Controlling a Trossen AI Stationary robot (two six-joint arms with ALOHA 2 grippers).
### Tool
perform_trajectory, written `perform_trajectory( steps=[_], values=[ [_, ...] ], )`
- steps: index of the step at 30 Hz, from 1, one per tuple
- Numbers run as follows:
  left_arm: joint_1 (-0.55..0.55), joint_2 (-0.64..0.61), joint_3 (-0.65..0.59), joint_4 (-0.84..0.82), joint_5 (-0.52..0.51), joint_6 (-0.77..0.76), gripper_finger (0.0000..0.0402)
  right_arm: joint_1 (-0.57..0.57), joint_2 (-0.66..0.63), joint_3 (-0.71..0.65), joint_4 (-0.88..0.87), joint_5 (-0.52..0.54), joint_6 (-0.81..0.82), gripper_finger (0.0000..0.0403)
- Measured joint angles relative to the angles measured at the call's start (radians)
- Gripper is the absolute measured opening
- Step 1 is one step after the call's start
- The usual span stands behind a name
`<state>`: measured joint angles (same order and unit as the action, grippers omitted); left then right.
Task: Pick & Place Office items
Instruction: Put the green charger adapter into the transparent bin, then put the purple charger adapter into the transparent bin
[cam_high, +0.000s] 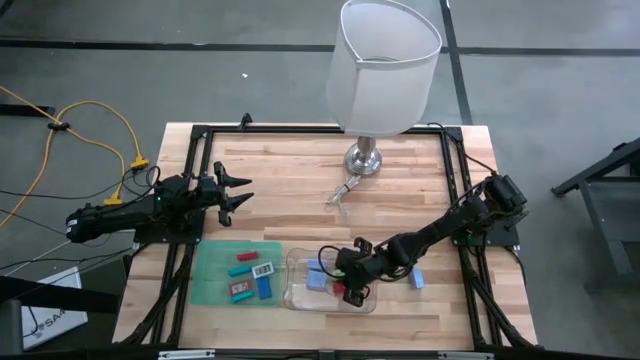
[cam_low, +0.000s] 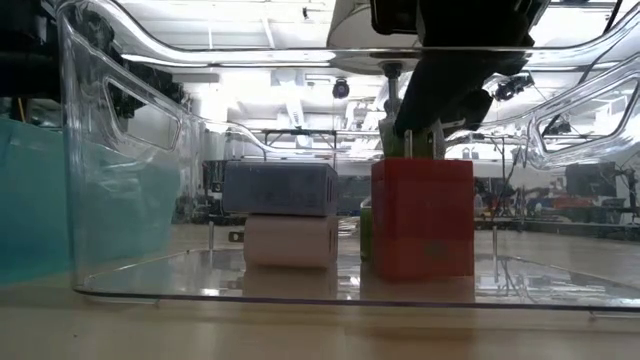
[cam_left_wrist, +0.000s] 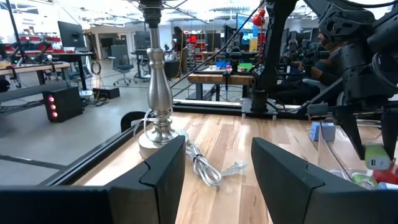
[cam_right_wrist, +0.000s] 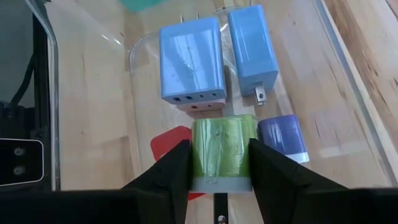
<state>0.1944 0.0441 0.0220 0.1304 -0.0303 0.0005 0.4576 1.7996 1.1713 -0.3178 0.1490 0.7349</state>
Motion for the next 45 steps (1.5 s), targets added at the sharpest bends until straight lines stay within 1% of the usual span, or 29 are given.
perform_trajectory(
  steps=[9, 13, 18, 26, 36, 41, 45],
  values=[
    [0.0, 0.0, 0.0, 0.0, 0.0, 0.0, 0.0177, -0.018, 0.001, -0.002, -0.019, -0.003, -0.011, 0.0133],
    [0.0, 0.0, 0.0, -0.001, 0.0, 0.0, 0.0177, -0.026, 0.018, -0.006, -0.04, -0.036, -0.012, 0.0133],
    [0.0, 0.0, 0.0, 0.0, 0.0, 0.0, 0.0177, -0.034, 0.04, -0.003, -0.004, -0.089, -0.018, 0.0133],
    [0.0, 0.0, 0.0, 0.001, 0.0, 0.0, 0.0177, -0.034, 0.041, -0.003, 0.005, -0.082, -0.03, 0.0133],
    [0.0, 0.0, 0.0, 0.001, 0.0, 0.0, 0.0177, -0.035, 0.044, -0.003, 0.008, -0.077, -0.032, 0.0177],
    [0.0, 0.0, 0.0, 0.001, 0.0, 0.0, 0.0177, -0.035, 0.044, -0.003, 0.019, -0.077, -0.048, 0.0179],
    [0.0, 0.0, 0.0, 0.001, 0.0, 0.0, 0.0177, -0.035, 0.044, -0.003, 0.063, -0.073, -0.088, 0.0175]
  ],
)
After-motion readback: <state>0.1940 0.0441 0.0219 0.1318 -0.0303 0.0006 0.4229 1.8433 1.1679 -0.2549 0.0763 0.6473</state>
